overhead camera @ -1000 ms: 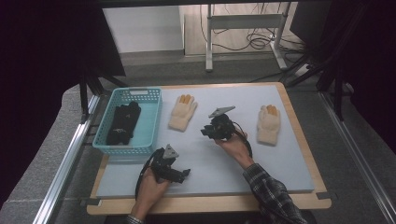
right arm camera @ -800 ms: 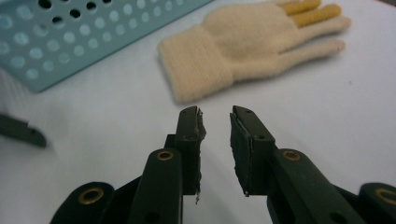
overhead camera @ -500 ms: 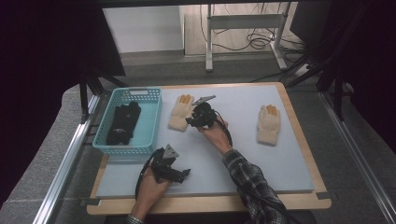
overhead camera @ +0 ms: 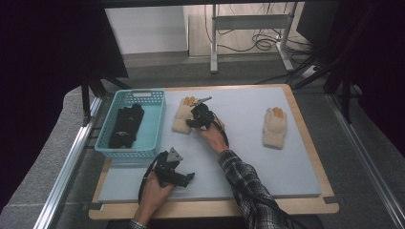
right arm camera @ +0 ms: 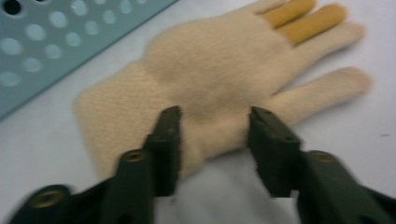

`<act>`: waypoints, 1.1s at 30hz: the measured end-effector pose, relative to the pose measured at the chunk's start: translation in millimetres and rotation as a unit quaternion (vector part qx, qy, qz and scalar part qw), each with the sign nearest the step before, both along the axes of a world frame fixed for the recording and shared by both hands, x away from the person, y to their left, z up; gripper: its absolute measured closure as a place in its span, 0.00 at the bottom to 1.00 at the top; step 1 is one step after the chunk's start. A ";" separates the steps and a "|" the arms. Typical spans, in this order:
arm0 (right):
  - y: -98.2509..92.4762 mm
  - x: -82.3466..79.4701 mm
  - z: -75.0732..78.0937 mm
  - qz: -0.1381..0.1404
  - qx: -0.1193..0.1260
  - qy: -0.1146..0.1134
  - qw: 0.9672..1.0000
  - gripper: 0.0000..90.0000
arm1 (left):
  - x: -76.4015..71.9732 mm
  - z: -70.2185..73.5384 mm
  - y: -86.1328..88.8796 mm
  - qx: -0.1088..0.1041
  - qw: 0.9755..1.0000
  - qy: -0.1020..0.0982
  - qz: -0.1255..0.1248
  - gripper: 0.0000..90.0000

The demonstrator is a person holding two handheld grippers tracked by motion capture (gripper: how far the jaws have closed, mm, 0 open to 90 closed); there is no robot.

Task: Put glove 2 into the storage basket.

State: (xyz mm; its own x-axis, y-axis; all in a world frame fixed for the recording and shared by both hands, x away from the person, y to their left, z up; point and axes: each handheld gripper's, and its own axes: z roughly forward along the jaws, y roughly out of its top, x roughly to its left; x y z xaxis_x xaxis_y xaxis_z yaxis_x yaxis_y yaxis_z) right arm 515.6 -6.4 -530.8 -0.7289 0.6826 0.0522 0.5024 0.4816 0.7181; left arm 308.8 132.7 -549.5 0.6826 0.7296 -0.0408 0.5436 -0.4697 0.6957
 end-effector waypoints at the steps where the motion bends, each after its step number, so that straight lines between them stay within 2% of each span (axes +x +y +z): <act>1: -0.1 0.0 -0.9 0.004 0.009 0.009 1.000 0.77 | 0.0 0.0 0.0 0.000 1.000 0.000 0.000 0.02; 3: 0.3 -0.6 -0.6 0.010 0.020 0.022 1.000 0.90 | 0.0 -0.1 0.0 0.000 1.000 0.000 0.000 0.02; 8: 5.6 -4.9 7.5 0.013 -0.011 0.010 1.000 0.97 | 0.0 0.0 0.0 0.000 1.000 0.000 0.000 0.02; 10: 4.4 -6.9 12.9 0.015 -0.011 0.000 1.000 0.97 | 0.2 0.1 0.4 0.002 1.000 0.000 -0.002 0.02; 18: -16.9 -19.4 47.0 0.020 0.018 -0.026 0.999 0.98 | 0.0 0.1 0.3 0.002 1.000 0.001 -0.002 0.02; 19: -16.9 -19.4 47.0 0.020 0.018 -0.026 0.999 0.98 | 0.0 0.1 0.3 0.002 1.000 0.001 -0.002 0.02; 22: -31.6 -31.1 63.7 0.022 0.027 -0.038 0.999 0.98 | 0.1 -0.1 0.3 0.001 1.000 0.000 -0.002 0.02; 27: -46.4 -44.3 78.0 0.020 0.041 -0.041 0.998 0.98 | 0.2 0.0 0.5 0.002 1.000 -0.001 -0.002 0.02; 31: -61.4 -63.4 90.4 0.025 0.044 -0.049 0.998 0.98 | 0.1 -0.2 0.3 0.001 1.000 -0.002 -0.002 0.02; 32: -69.8 -74.8 93.7 0.027 0.044 -0.048 0.998 0.98 | 0.1 -0.2 0.3 0.001 1.000 -0.002 -0.002 0.02; 33: -69.8 -74.8 93.7 0.027 0.044 -0.048 0.998 0.98 | 0.2 -0.2 0.4 0.002 1.000 -0.002 -0.002 0.02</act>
State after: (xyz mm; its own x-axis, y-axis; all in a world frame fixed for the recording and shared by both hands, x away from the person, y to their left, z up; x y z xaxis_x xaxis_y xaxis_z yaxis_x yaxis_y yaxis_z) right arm 440.8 -76.2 -437.1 -0.7686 0.6385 0.0385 0.4050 0.4391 0.8019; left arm 309.0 133.1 -549.7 0.6861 0.7266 -0.0353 0.5386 -0.4747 0.6961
